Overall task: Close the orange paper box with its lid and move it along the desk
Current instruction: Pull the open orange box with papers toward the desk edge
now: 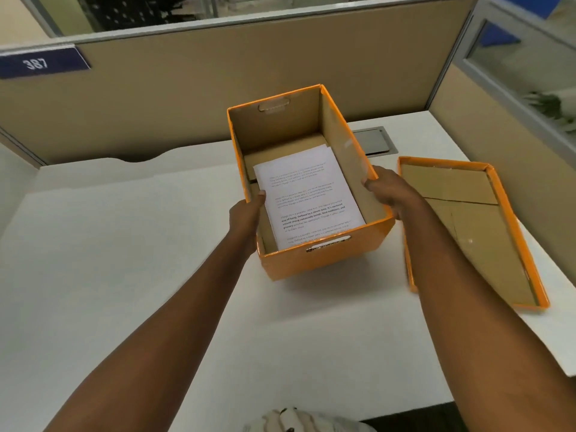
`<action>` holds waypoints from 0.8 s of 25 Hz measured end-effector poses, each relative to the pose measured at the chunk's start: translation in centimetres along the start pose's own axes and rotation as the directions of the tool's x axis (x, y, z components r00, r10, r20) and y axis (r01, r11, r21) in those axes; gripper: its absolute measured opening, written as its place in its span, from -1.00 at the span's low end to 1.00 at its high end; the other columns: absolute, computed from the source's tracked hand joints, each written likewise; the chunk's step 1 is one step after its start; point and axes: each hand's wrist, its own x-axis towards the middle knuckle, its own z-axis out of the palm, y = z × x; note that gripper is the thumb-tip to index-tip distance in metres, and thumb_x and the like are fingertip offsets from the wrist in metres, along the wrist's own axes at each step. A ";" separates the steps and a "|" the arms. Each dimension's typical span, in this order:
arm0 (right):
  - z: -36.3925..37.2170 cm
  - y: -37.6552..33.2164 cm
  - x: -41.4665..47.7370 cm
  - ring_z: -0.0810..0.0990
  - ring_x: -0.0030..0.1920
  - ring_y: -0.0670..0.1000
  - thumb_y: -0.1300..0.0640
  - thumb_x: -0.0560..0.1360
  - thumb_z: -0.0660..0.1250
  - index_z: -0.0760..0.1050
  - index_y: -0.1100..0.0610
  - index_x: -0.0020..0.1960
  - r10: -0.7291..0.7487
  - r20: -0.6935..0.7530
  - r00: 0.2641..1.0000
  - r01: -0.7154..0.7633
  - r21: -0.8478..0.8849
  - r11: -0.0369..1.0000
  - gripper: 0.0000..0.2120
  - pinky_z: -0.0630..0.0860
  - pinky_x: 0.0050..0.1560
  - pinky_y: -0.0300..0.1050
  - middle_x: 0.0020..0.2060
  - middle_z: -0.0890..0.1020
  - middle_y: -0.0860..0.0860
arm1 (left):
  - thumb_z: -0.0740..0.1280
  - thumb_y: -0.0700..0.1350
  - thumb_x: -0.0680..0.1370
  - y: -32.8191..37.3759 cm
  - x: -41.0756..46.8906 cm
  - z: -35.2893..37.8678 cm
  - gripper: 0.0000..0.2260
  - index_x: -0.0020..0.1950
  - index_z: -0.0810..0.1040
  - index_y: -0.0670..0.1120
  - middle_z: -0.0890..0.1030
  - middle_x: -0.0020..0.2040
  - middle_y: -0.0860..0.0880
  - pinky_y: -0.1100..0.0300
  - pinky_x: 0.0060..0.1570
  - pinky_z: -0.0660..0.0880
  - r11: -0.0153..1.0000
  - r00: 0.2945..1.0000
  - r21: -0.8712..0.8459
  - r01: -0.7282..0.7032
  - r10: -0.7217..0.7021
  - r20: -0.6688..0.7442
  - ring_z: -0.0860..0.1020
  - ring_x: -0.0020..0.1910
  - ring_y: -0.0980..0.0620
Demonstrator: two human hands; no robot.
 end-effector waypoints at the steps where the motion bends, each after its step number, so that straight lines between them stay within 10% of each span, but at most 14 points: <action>1: 0.9 0.2 -1.9 0.49 0.10 0.15 0.13 0.61 0.12 0.37 0.08 0.39 -0.005 -0.016 1.000 0.005 0.007 1.000 -0.65 0.40 0.02 -0.01 0.27 0.53 0.14 | 0.29 0.14 0.51 -0.6 -1.1 -1.5 -0.50 0.35 0.38 -0.11 0.43 0.39 -0.11 -0.03 0.19 0.35 1.000 1.000 -0.011 -0.015 0.015 0.006 0.38 0.32 -0.10; 13: 14.4 3.0 -17.2 0.40 -0.13 -0.11 0.06 0.59 0.15 0.33 0.02 0.41 0.006 -0.060 0.998 0.001 0.103 0.995 -0.61 0.34 -0.27 -0.27 0.20 0.53 0.02 | 0.10 0.17 0.59 -8.9 -6.7 -17.2 -0.51 0.42 0.31 -0.08 0.36 0.45 -0.14 -0.16 0.32 0.28 0.985 1.000 0.171 -0.005 0.007 -0.015 0.32 0.41 -0.21; 20: 18.2 3.6 -20.1 0.39 0.37 0.17 0.11 0.62 0.09 0.23 0.04 0.47 0.080 -0.054 0.995 -0.076 0.068 0.995 -0.58 0.36 0.20 0.01 0.40 0.42 0.08 | 0.09 0.16 0.59 -11.4 -7.0 -21.0 -0.51 0.40 0.33 -0.12 0.40 0.42 -0.15 -0.10 0.27 0.31 0.985 0.999 0.169 -0.021 0.014 0.039 0.35 0.38 -0.20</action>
